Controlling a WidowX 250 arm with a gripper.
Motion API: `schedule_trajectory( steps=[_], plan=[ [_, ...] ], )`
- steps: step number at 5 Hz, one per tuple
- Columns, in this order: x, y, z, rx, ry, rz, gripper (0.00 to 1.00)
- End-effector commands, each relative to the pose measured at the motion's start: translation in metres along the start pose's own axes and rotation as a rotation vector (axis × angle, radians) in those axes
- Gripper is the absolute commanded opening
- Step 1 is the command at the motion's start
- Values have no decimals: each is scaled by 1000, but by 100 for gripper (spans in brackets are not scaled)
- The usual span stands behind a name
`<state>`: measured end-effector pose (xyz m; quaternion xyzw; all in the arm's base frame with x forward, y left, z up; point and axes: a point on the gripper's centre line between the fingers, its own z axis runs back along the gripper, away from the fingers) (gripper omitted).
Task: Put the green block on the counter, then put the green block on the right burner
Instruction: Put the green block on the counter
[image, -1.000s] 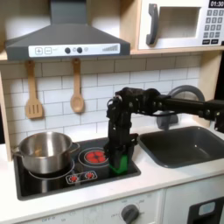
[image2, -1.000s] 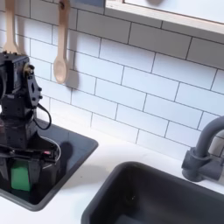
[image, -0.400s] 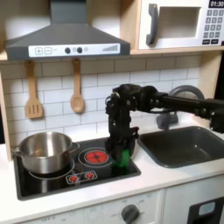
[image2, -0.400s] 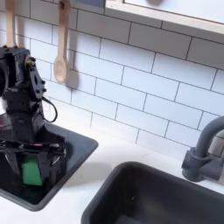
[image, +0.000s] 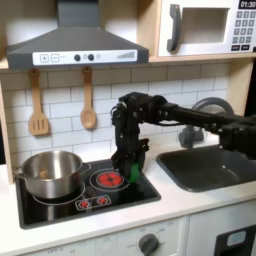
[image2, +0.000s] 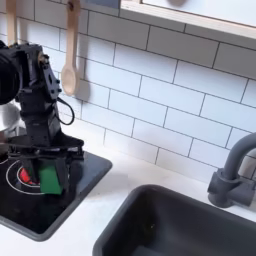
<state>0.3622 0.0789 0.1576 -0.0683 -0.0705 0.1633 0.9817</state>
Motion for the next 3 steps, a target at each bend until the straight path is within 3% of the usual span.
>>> schedule_trajectory(
  steps=[1,2,3],
  plan=[
    [15,-4,-15,23,7,-9,0],
    [17,-7,-13,24,-4,-18,0],
    [15,-7,-9,31,-6,-21,66]
  ],
)
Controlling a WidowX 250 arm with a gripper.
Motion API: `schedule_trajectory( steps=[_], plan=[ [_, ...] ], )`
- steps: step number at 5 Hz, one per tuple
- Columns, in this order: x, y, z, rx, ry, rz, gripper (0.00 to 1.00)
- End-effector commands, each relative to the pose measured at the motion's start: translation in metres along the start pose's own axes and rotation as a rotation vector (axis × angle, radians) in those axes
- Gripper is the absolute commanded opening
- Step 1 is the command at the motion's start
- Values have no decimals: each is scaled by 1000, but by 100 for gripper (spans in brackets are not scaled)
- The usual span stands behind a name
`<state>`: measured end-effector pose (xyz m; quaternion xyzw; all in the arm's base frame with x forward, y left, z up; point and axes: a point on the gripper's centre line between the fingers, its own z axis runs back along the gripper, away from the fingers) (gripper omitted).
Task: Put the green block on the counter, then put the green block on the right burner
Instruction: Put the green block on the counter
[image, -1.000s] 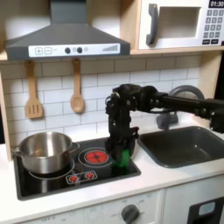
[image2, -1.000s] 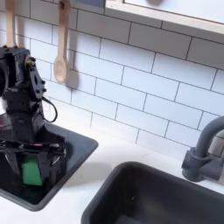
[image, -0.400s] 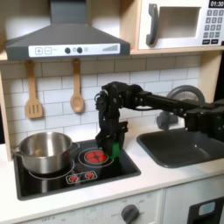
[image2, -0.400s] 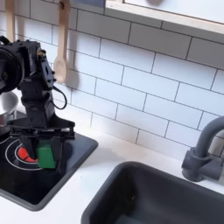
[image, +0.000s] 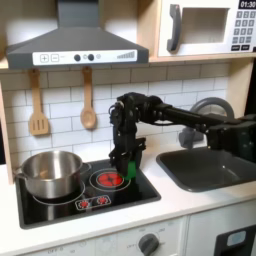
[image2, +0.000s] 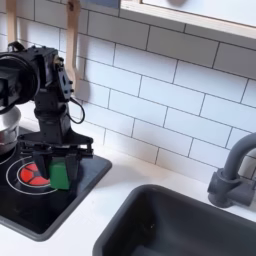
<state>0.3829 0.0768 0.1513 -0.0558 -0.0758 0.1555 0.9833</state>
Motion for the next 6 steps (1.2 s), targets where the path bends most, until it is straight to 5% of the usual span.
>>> schedule_trajectory(
  steps=[1,6],
  plan=[
    [-7,5,-4,25,12,20,100],
    [-5,-1,3,9,-6,26,100]
  ],
)
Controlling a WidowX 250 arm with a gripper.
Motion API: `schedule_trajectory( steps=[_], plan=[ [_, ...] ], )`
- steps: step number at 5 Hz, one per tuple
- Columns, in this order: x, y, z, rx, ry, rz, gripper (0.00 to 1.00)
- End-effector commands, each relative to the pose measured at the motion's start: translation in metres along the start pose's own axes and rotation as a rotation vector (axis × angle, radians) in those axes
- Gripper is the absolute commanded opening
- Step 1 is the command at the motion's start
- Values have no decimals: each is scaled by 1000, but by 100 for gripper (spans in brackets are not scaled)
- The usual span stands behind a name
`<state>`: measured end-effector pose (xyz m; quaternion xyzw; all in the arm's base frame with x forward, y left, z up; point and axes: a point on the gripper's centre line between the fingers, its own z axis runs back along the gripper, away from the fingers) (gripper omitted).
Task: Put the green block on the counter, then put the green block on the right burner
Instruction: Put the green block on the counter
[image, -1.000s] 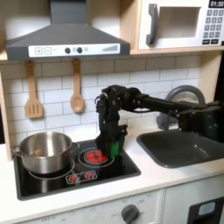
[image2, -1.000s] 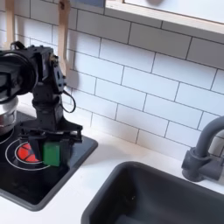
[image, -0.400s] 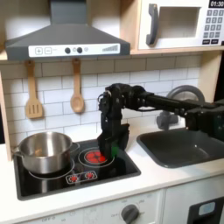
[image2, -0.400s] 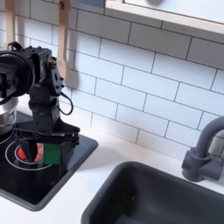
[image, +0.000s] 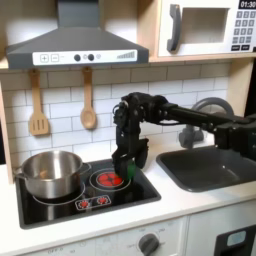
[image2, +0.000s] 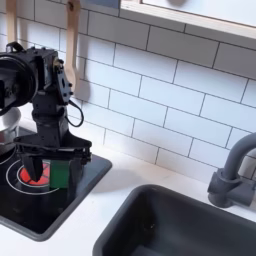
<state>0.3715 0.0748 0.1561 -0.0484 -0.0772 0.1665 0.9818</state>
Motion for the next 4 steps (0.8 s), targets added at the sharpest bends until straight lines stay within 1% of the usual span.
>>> schedule_trajectory(
  steps=[1,2,3,4],
  plan=[
    [14,-6,0,-11,-23,9,100],
    [20,-4,-9,-2,-12,24,100],
    [21,-8,-11,-4,-14,7,100],
    [19,-9,-10,-6,-15,9,0]
  ],
)
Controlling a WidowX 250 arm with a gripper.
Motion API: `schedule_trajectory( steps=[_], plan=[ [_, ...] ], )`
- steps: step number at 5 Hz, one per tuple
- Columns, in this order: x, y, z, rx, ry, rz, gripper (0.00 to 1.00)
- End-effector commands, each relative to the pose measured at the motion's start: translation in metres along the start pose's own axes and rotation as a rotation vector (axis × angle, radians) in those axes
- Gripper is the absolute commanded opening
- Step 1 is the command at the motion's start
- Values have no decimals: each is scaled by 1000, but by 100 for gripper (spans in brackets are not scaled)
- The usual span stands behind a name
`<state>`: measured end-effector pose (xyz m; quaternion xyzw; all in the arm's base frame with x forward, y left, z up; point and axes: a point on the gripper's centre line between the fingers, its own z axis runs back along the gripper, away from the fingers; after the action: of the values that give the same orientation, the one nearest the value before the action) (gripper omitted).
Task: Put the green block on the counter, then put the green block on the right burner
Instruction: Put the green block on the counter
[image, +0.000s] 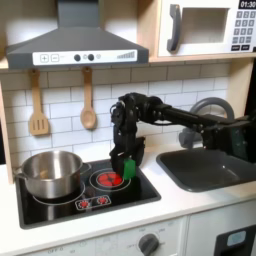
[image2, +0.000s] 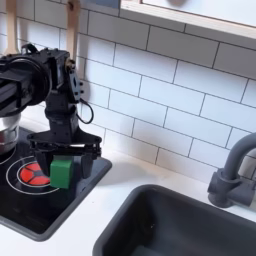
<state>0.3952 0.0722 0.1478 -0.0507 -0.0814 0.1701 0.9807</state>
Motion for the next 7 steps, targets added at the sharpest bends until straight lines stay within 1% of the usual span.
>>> schedule_trajectory(
  steps=[1,2,3,4,5,6,7],
  plan=[
    [0,-1,6,-8,-13,-1,0],
    [1,-2,9,-22,-6,-4,0],
    [-2,-12,13,-48,5,-22,0],
    [-4,-24,20,-79,7,-36,0],
    [-10,-37,32,-120,0,-36,0],
    [-23,-56,41,-151,-3,-73,0],
    [-40,-61,52,-161,-18,-101,0]
  ],
)
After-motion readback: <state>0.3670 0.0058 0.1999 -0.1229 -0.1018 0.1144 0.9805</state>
